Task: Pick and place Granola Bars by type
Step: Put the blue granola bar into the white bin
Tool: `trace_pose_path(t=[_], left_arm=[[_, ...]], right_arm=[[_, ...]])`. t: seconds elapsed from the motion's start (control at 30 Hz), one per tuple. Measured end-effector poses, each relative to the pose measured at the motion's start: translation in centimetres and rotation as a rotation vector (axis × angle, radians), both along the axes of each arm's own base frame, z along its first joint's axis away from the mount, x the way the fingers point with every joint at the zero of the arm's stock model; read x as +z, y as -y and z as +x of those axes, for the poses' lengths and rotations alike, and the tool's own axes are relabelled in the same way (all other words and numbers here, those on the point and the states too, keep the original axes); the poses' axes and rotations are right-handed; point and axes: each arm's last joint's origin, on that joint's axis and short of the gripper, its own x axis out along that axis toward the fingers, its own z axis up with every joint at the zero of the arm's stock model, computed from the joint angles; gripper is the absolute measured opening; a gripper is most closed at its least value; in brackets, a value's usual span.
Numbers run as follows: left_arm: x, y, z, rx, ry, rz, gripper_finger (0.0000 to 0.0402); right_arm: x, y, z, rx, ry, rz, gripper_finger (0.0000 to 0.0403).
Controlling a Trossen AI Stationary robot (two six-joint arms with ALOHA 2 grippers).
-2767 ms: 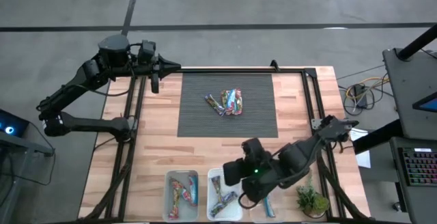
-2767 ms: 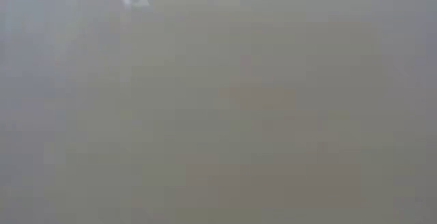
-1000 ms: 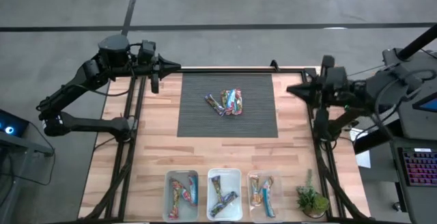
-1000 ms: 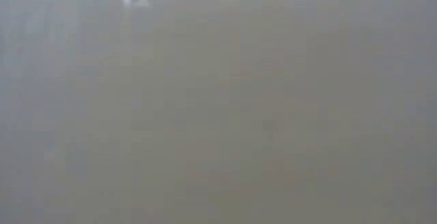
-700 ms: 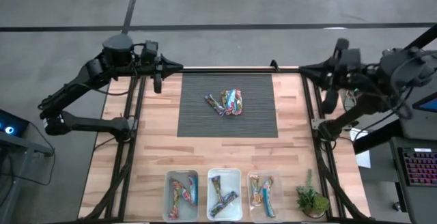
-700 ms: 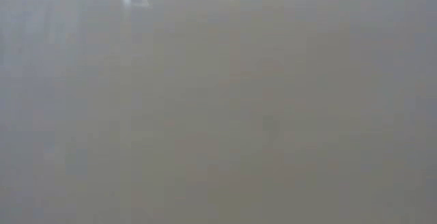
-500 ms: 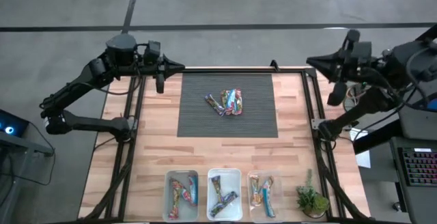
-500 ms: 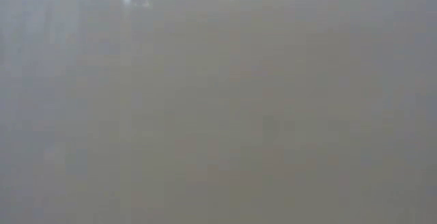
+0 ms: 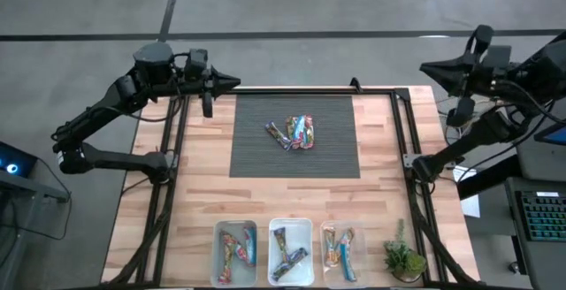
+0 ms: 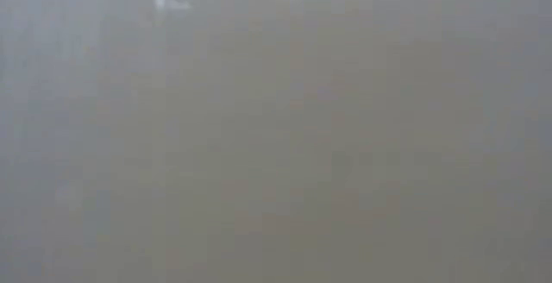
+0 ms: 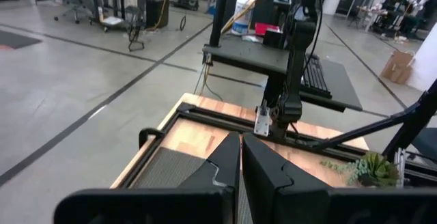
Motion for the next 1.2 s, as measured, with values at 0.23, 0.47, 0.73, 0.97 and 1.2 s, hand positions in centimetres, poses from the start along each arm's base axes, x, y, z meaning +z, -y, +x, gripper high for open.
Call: trace_pose_path(t=[0.23, 0.47, 0.73, 0.97, 1.2], left_arm=[[0.2, -0.1, 0.1, -0.001, 0.022, 0.012, 0.0], [0.6, -0.3, 0.5, -0.002, 0.065, 0.058, 0.0], [0.6, -0.6, 1.1, -0.004, 0.066, 0.082, 0.0], [0.5, -0.7, 1.2, -0.005, 0.062, 0.091, 0.0], [0.5, -0.7, 1.2, -0.005, 0.062, 0.09, 0.0]], right_arm=[[-0.3, 0.3, -1.0, 0.059, -0.03, -0.047, 0.0009], [-1.2, 0.5, -1.5, 0.055, -0.032, -0.024, 0.0009], [-2.9, -0.1, 0.1, 0.033, -0.023, 0.001, 0.0009], [-5.4, -1.0, 2.3, 0.009, -0.054, -0.014, 0.0009], [-8.7, -1.3, 3.1, 0.002, -0.042, 0.081, 0.0009]])
